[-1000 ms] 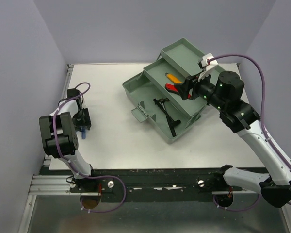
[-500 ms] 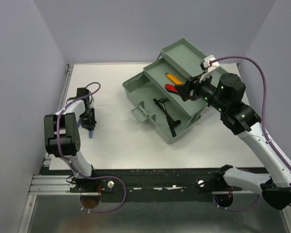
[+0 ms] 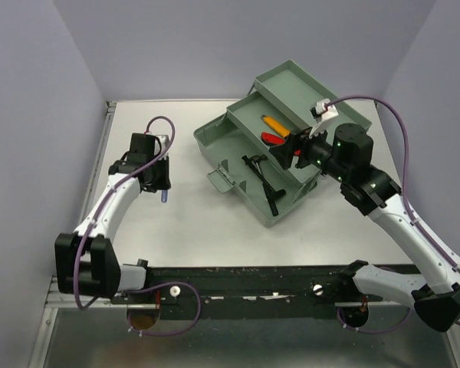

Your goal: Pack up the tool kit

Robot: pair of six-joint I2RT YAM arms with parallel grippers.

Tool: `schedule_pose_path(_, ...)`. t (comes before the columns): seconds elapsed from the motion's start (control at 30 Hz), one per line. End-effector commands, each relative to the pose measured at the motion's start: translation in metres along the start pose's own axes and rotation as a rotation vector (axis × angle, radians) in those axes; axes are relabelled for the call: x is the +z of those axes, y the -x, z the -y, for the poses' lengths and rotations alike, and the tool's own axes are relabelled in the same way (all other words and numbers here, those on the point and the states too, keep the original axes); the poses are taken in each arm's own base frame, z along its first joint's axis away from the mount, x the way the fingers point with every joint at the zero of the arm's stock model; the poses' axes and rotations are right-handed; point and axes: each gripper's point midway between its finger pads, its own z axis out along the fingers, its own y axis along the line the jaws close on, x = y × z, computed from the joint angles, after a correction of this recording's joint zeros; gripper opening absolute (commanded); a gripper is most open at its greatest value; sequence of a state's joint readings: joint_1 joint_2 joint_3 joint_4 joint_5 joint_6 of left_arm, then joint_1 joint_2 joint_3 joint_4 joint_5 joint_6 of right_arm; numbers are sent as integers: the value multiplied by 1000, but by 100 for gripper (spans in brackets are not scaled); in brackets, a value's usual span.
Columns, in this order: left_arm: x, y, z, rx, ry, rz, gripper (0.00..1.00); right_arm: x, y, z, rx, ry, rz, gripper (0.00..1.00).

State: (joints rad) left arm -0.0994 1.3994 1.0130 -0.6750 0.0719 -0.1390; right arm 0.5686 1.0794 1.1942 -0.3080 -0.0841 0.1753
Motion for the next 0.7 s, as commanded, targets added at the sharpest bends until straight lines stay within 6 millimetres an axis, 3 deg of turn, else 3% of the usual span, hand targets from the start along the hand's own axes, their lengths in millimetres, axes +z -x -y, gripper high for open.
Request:
schedule_pose_path(0.0, -45, 20, 66, 25, -294, 196, 0, 6, -14, -18, 163, 81, -9, 79)
schedule_pose_path(0.2, -99, 11, 141, 142, -612, 391, 0, 25, -27, -44, 344, 212, -28, 78)
schedule_pose_path(0.4, -146, 7, 189, 148, -851, 552, 0, 39, -44, -66, 427, 283, -92, 75)
schedule_pose_path(0.67, -149, 0, 229, 159, -962, 501, 0, 48, -52, -97, 394, 363, -118, 73)
